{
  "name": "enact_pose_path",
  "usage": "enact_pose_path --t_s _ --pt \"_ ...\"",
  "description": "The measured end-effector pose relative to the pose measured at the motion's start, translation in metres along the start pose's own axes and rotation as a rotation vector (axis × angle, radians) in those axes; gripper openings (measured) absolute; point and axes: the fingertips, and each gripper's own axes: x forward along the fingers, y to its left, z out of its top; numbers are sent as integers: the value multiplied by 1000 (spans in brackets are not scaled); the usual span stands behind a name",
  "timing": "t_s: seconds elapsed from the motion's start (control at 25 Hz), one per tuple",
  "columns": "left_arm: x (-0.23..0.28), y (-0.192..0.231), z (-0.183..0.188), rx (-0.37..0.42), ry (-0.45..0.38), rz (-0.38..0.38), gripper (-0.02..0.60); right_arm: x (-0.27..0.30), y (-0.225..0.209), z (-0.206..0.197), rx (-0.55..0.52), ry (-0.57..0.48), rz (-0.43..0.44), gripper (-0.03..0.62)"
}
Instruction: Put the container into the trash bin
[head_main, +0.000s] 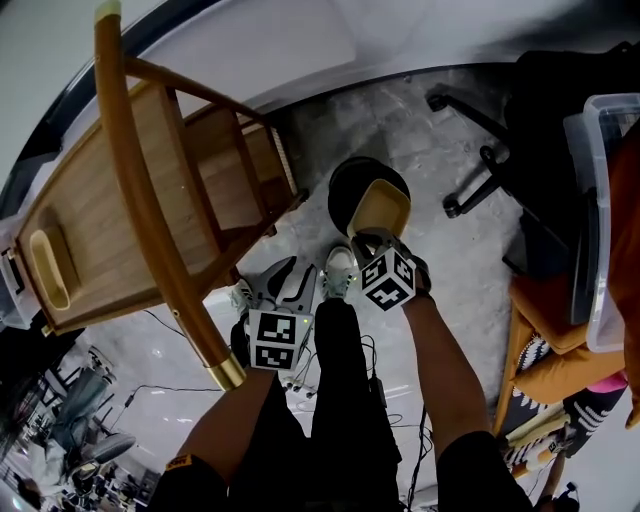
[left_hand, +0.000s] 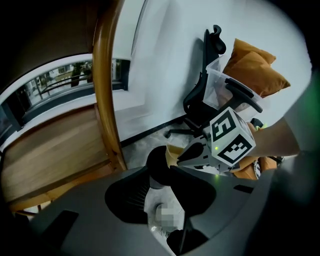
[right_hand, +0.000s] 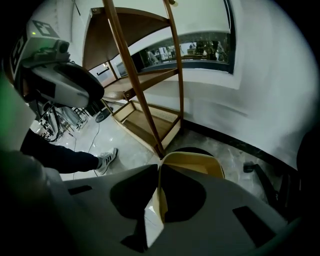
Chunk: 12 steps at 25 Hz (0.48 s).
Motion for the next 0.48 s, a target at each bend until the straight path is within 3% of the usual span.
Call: enact_pose_path --t_s 0.48 --pt "-2 6 8 -9 -7 21 130 18 -10 -7 -8 48 28 37"
